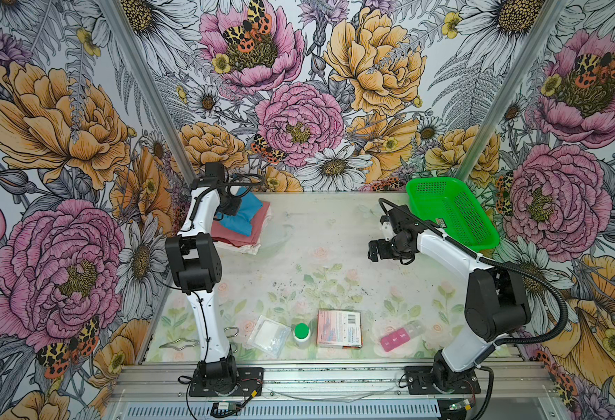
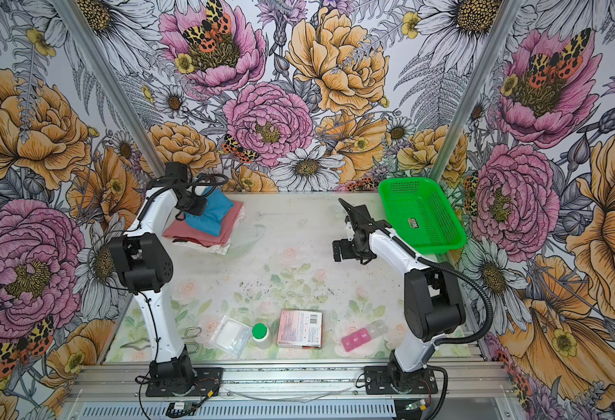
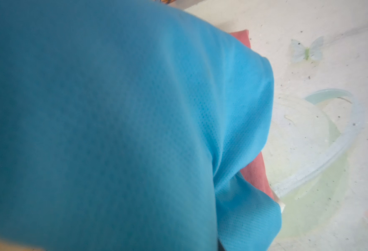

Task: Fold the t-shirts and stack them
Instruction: 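Carry the blue shirt onto the pink stack with the left gripper while the right withdraws, then release the blue shirt on the stack and raise the left gripper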

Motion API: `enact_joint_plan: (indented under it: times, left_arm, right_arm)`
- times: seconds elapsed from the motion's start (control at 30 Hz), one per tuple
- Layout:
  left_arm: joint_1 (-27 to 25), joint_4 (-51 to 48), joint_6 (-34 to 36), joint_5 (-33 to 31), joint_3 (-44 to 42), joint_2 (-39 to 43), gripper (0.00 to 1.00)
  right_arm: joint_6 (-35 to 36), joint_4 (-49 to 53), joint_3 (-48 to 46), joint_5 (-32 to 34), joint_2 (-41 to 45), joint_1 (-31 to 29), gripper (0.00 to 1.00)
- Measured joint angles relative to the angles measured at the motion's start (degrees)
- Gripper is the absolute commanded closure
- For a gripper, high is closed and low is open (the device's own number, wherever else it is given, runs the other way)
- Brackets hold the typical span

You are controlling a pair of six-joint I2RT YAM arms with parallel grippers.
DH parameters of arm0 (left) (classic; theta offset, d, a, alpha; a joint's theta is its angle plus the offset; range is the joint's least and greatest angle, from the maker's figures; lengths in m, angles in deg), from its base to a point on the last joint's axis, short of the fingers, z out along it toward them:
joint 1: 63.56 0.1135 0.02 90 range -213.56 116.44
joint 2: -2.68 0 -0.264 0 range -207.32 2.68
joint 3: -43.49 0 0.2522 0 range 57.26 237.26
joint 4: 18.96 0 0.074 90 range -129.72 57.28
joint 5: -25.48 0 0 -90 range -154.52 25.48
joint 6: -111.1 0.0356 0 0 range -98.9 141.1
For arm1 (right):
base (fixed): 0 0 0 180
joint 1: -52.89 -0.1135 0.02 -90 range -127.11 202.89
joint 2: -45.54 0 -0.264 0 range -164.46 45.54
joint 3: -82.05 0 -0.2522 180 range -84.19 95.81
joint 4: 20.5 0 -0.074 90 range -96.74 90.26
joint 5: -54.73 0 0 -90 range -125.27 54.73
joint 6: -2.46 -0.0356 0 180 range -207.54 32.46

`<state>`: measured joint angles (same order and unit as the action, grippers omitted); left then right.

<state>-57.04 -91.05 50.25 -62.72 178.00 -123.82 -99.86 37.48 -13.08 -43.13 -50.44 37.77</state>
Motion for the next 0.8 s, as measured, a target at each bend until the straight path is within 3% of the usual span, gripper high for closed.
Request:
enact_joint_plan:
  times: [0.17, 0.2, 0.33, 0.37, 0.8]
  left_arm:
    - [0.1, -1.0, 0.0, 0.8, 2.5, -5.2, 1.00]
    - [0.1, -1.2, 0.0, 0.8, 2.8, -5.7, 0.93]
    - [0.3, -2.1, -1.2, -1.2, 5.5, -7.2, 0.27]
    - [0.3, -2.1, -1.8, -2.0, 6.7, -7.6, 0.04]
    - [0.8, -1.5, -8.5, -10.4, 11.6, -4.4, 0.01]
  right_arm:
    - [0.0, 0.1, -2.3, 0.0, 3.0, 1.0, 0.01]
    - [0.0, 0.1, -2.5, 0.0, 3.3, 1.2, 0.01]
    - [0.0, 0.1, -2.7, 0.0, 3.4, 1.4, 0.01]
    - [0.0, 0.1, -2.7, 0.0, 3.4, 1.4, 0.00]
    - [0.0, 0.1, -2.7, 0.0, 3.4, 1.4, 0.01]
